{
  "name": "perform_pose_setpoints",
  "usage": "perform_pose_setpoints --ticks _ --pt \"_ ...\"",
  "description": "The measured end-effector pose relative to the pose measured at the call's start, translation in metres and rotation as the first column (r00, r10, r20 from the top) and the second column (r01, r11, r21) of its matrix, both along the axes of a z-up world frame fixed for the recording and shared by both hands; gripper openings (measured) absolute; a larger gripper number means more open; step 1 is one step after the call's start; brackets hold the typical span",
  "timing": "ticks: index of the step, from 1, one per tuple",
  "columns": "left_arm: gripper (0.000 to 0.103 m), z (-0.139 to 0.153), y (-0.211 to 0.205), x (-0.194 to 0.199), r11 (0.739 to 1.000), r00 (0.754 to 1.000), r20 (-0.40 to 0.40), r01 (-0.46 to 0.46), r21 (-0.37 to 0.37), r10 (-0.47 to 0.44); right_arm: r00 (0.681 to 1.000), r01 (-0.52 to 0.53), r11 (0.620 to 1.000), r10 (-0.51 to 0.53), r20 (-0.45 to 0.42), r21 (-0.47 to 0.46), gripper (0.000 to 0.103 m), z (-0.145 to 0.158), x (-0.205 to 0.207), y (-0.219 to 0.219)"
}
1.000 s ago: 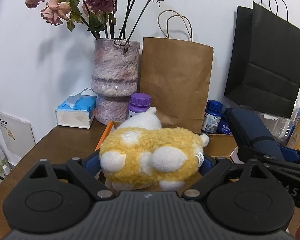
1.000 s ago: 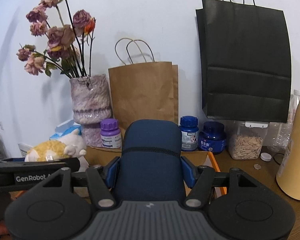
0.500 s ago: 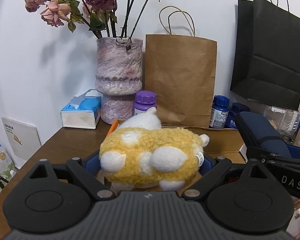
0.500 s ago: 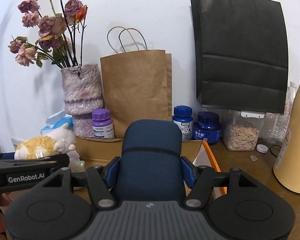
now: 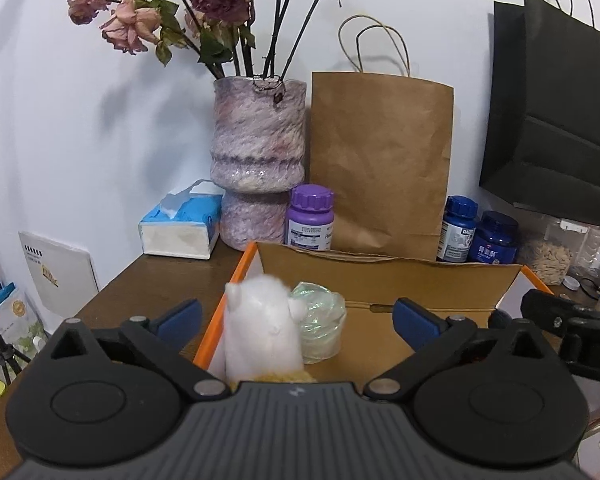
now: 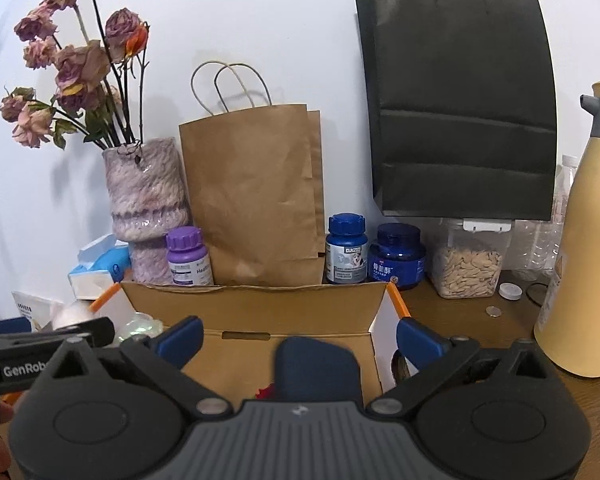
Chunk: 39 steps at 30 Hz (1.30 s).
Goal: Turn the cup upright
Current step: 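Lower the plush toy into the box with the left tool while the right tool releases the pouch inside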
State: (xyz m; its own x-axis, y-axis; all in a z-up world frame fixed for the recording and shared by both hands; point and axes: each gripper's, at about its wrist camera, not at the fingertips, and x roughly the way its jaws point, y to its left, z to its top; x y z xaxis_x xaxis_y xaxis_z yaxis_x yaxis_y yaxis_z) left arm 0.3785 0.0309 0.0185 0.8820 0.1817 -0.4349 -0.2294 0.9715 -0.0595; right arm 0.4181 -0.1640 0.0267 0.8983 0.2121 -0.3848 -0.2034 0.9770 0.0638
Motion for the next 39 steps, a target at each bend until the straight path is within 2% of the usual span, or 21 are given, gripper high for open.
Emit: perform_pose_setpoints --ticks 19,39 --pt "0.103 0.006 0.003 -0.013 1.000 1.000 0.006 -0.010 -0.024 0.010 1.000 -0.004 1.000 0.005 0.024 -0.012 0.103 0.015 -0.017 0.000" --pt "0.103 0.014 -0.005 -0.083 0.998 0.997 0.045 0.058 0.013 -0.058 0.995 -0.032 0.999 0.034 0.093 -0.022 0.103 0.031 -0.080 -0.028"
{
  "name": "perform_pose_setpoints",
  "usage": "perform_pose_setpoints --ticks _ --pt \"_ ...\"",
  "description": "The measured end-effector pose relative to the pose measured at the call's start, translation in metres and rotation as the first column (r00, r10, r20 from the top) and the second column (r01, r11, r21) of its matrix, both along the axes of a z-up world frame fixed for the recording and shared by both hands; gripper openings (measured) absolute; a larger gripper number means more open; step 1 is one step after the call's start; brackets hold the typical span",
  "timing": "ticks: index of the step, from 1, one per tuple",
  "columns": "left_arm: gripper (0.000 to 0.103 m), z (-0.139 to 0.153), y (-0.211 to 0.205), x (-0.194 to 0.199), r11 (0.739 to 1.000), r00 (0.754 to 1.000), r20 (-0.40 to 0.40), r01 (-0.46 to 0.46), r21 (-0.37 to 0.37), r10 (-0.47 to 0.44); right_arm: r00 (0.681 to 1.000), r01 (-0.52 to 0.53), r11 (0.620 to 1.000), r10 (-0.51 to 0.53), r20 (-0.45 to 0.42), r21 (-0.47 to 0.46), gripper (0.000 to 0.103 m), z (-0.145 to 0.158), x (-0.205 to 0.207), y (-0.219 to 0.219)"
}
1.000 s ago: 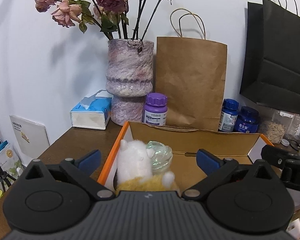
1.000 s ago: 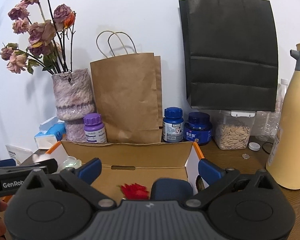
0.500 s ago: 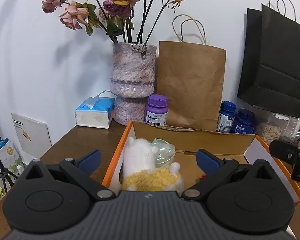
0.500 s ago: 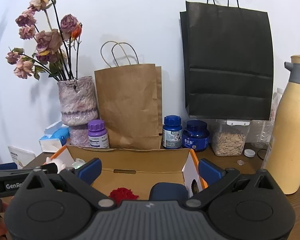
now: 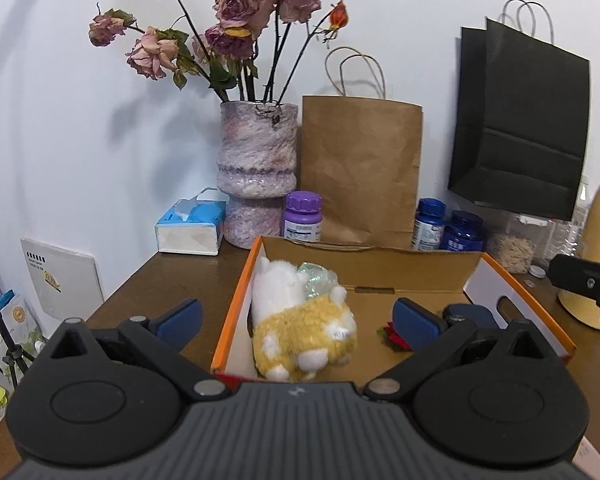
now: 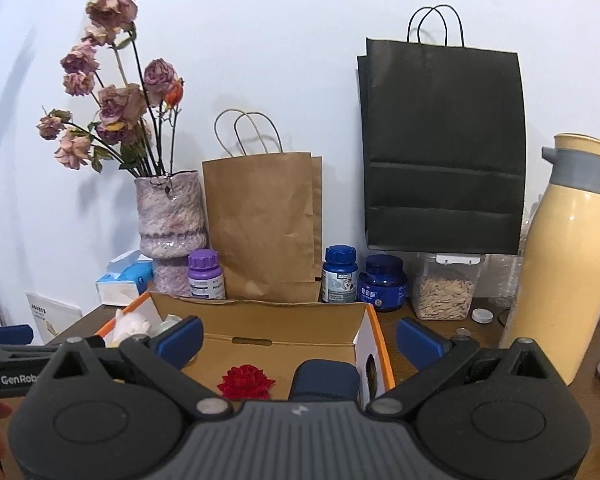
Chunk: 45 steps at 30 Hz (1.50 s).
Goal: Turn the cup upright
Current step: 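Lower the plush toy into the box with the left tool while the right tool releases the pouch inside, then withdraw the left tool from the box while the right tool grasps the white glove package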
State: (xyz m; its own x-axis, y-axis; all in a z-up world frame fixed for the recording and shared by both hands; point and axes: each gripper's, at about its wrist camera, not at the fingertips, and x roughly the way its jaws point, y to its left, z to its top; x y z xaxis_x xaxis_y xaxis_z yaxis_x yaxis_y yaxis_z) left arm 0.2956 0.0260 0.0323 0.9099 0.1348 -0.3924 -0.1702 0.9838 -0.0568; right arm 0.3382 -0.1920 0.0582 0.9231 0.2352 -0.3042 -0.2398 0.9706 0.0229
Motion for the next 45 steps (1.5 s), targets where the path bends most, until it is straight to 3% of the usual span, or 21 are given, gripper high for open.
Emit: perform_pose_setpoints --ticks 14,37,45 --pt "0.103 -0.007 -0.005 -0.049 0.999 1.000 0.004 0.031 0.016 -0.031 0.998 -0.021 0.999 0.023 0.065 -0.041 0.103 -0.015 -0.064 -0.003" --pt "0.103 -0.037 0.002 -0.102 0.998 0.997 -0.058 0.059 0.000 -0.059 1.000 0.009 0.999 -0.010 -0.028 -0.043 0.103 -0.067 -0.128 -0.022" --pt "0.103 -0.041 0.011 -0.104 0.998 0.996 -0.078 0.051 -0.025 -0.052 0.996 0.012 0.998 -0.017 -0.091 -0.054 0.103 -0.078 -0.129 -0.029"
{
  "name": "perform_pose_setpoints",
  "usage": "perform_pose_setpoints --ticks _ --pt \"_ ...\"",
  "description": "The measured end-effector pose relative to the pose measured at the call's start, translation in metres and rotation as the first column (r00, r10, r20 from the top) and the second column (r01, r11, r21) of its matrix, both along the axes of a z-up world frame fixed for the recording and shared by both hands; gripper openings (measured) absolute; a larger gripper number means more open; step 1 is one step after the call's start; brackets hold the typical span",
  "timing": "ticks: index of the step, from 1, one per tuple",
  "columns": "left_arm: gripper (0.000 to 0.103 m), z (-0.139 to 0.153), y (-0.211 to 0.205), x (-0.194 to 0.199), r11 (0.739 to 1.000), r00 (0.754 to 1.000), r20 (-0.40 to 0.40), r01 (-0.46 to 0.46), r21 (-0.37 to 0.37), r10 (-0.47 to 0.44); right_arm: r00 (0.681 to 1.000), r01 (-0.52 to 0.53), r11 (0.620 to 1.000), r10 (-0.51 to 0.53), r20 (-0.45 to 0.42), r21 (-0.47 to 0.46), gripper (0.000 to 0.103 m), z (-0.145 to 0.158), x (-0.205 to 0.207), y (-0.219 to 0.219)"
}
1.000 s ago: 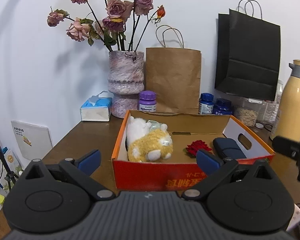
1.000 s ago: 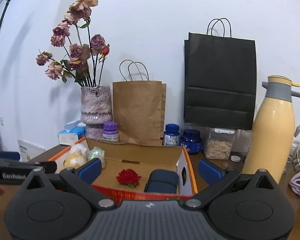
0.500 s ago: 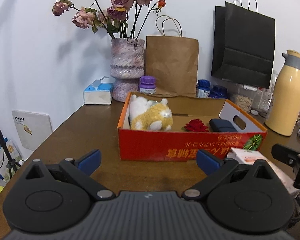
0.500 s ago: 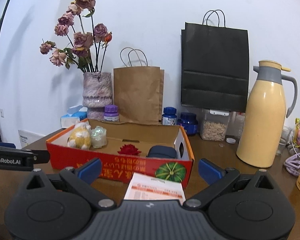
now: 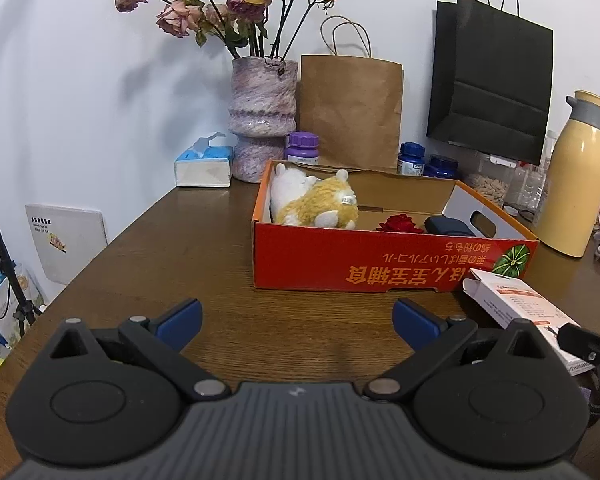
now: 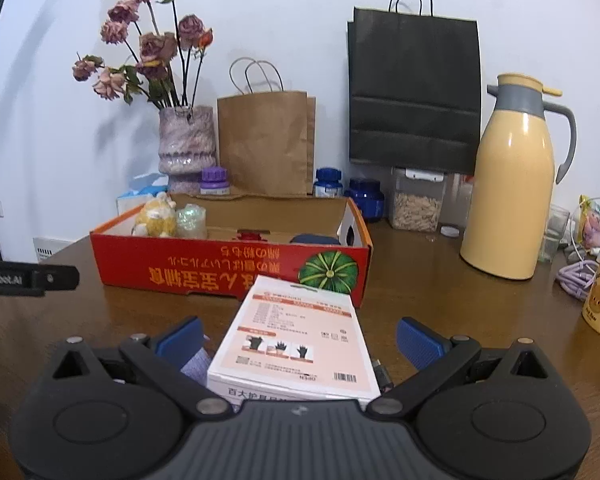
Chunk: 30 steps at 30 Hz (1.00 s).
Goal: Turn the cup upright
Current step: 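Withdraw the left tool from the box while the right tool grasps the white glove package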
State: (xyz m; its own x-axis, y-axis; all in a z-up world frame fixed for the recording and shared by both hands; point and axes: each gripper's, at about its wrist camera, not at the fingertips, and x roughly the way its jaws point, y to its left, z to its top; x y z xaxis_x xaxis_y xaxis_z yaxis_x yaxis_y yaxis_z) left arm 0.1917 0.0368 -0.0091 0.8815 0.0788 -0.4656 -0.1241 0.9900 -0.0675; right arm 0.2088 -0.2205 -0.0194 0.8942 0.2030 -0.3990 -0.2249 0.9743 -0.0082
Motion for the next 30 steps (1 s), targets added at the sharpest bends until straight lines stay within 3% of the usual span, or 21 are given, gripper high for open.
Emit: perform_pose_setpoints --ticks 14,19,24,30 --pt "0.103 -0.006 -0.001 0.002 1.000 0.999 -0.033 0.019 -0.002 -0.019 0.974 -0.043 0.999 0.038 -0.222 -0.018 0.103 -0.007 0.057 0.005" --pt "0.103 -0.007 -0.001 0.003 1.000 0.999 -0.041 0.021 -0.004 -0.021 0.959 -0.033 0.999 0.037 -0.280 0.020 0.103 -0.011 0.079 0.002" --pt "0.103 -0.007 -0.002 0.003 1.000 0.999 -0.043 0.026 -0.004 -0.026 0.949 -0.035 0.999 0.044 -0.312 0.035 0.103 -0.023 0.086 0.001" --pt "0.103 -0.008 -0.002 0.005 1.000 0.998 -0.052 0.023 -0.003 -0.023 0.957 -0.052 0.997 0.066 -0.282 0.058 0.097 -0.025 0.080 0.000"
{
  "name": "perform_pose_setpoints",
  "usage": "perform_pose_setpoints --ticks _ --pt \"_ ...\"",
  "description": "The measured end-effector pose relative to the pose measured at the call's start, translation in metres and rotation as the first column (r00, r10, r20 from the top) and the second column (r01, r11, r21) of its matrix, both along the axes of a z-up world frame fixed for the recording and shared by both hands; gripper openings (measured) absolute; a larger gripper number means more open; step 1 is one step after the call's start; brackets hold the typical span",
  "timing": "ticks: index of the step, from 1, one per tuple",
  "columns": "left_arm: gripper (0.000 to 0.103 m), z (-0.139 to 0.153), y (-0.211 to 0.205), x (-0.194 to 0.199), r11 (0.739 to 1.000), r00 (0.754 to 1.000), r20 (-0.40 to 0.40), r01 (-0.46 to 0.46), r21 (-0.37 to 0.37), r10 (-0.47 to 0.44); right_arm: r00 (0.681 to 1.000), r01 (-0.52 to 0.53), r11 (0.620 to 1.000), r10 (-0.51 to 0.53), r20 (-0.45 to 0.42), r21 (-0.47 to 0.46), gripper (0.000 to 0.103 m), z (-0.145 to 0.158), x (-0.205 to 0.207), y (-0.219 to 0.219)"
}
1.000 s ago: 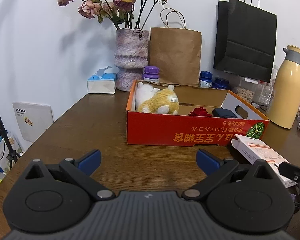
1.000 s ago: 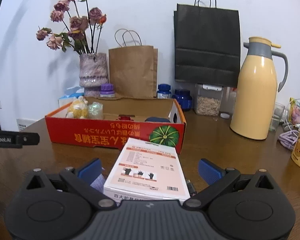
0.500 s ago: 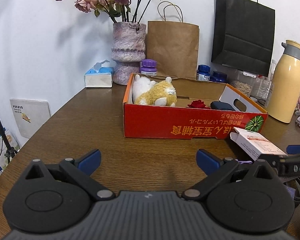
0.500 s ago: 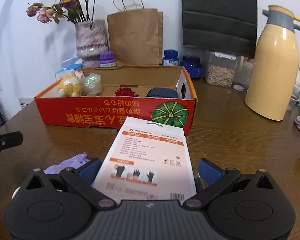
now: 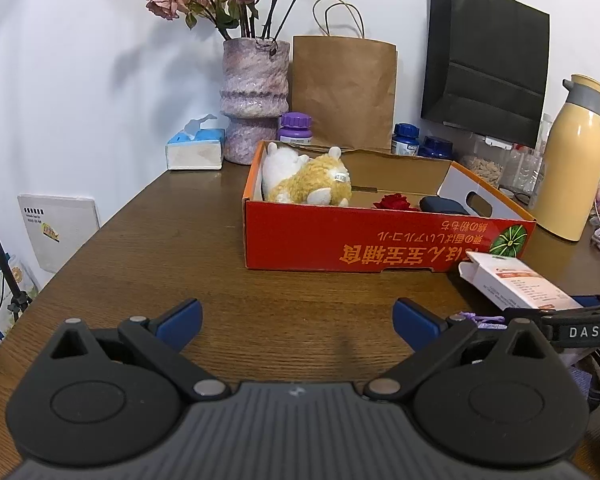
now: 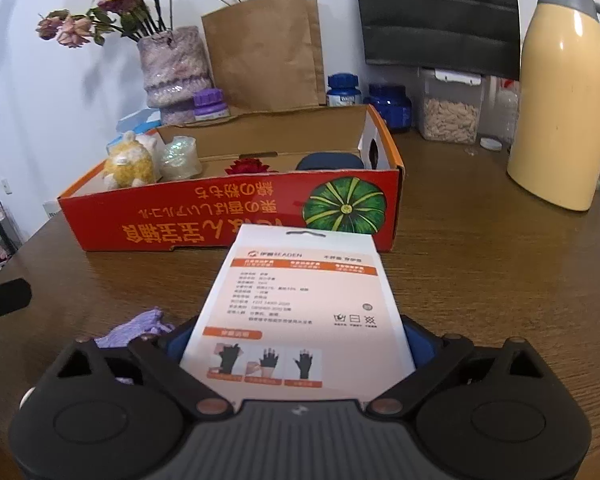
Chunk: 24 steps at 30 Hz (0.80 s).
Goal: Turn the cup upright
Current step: 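Withdraw the left tool from the box while the right tool grasps the white glove package, then lower the left tool onto the lavender cloth bag and close it while the right tool holds the package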
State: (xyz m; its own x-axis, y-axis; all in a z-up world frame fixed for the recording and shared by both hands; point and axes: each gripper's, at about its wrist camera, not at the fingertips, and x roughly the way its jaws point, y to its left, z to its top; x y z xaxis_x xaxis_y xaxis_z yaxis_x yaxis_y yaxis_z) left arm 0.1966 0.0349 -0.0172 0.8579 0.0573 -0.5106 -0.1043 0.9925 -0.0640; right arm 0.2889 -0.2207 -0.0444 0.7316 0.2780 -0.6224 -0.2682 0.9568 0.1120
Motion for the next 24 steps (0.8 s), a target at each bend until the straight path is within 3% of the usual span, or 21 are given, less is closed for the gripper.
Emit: perform_pose_setpoints --ticks 14,24 --pt "0.103 -0.005 -0.001 0.004 1.000 1.000 -0.017 0.001 -0.001 -0.001 0.981 0.034 0.999 -0.031 0.192 -0.012 0.097 0.013 -0.039 -0.010" --pt "0.103 -0.010 -0.004 0.006 1.000 1.000 -0.029 -0.004 -0.004 0.004 0.965 0.037 0.999 -0.035 0.261 -0.004 0.097 0.018 -0.060 -0.020"
